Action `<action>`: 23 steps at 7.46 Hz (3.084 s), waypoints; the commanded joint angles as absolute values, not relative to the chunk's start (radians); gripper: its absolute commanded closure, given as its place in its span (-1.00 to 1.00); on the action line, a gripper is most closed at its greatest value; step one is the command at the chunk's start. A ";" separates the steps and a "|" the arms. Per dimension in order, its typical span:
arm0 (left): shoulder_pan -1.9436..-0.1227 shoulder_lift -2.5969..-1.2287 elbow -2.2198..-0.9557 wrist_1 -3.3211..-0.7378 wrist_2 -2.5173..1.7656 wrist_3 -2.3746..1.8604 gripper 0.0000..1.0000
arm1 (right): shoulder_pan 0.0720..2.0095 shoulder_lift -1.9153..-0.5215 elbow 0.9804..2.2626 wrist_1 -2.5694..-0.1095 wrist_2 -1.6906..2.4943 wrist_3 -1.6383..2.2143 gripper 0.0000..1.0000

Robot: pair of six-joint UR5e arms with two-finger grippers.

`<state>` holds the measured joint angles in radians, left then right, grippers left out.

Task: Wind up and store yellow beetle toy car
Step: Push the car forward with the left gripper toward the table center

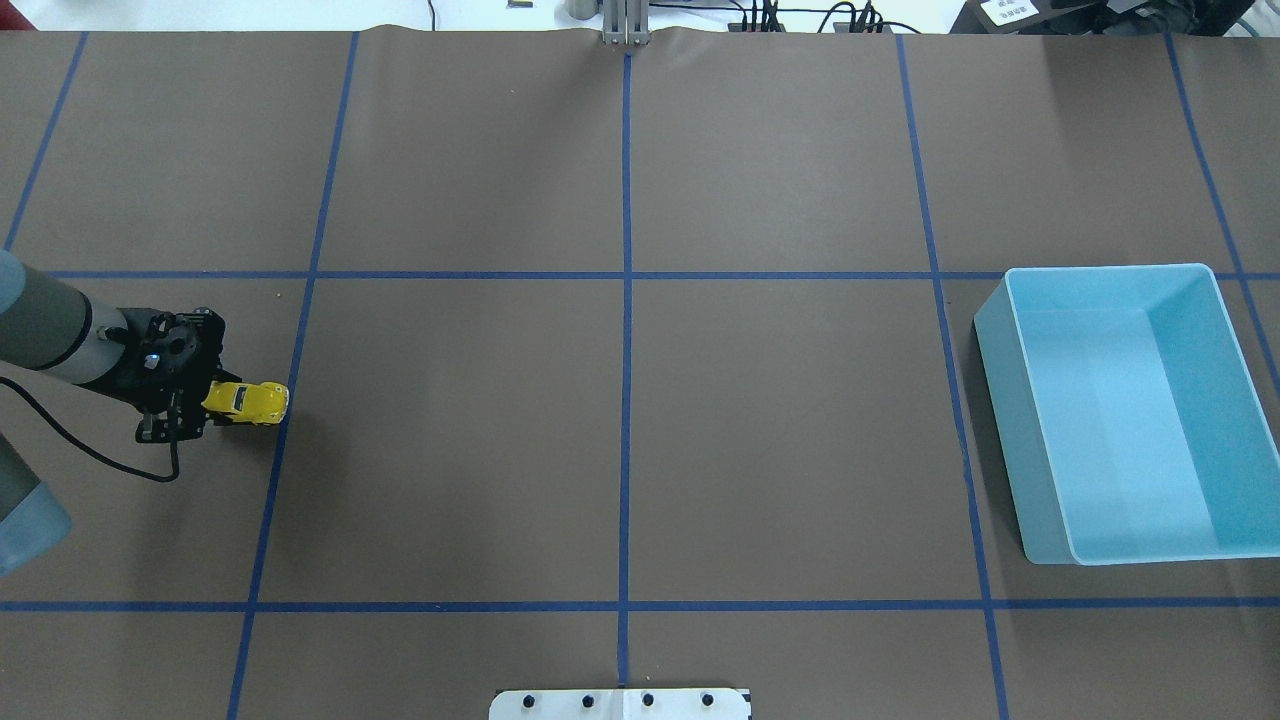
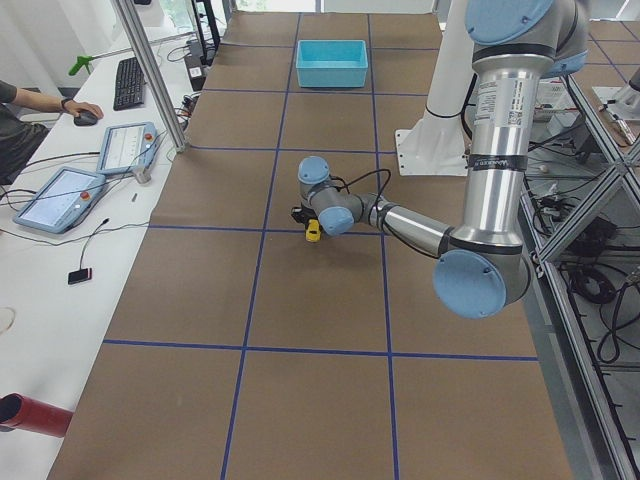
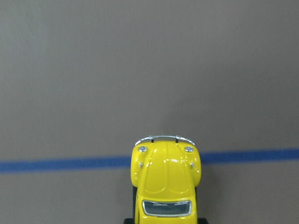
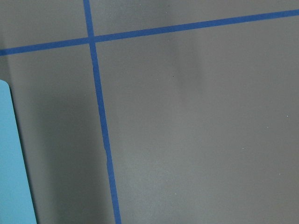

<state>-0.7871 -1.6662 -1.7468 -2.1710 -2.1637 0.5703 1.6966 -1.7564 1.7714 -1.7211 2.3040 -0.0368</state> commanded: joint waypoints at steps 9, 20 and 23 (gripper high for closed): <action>-0.707 -1.990 -1.536 -2.092 -2.178 0.495 1.00 | 1.697 -1.756 1.772 -1.720 2.304 -0.037 -1.00; -0.776 -1.921 -1.509 -2.092 -2.255 0.621 -0.14 | 1.697 -1.756 1.773 -1.721 2.304 -0.037 -1.00; -0.793 -1.919 -1.508 -2.102 -2.255 0.623 -1.00 | 1.697 -1.755 1.773 -1.721 2.304 -0.037 -1.00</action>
<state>-0.7847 -1.9205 -1.5086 -2.0974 -2.2537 0.6220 1.6966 -1.7561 1.7733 -1.7211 2.3040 -0.0368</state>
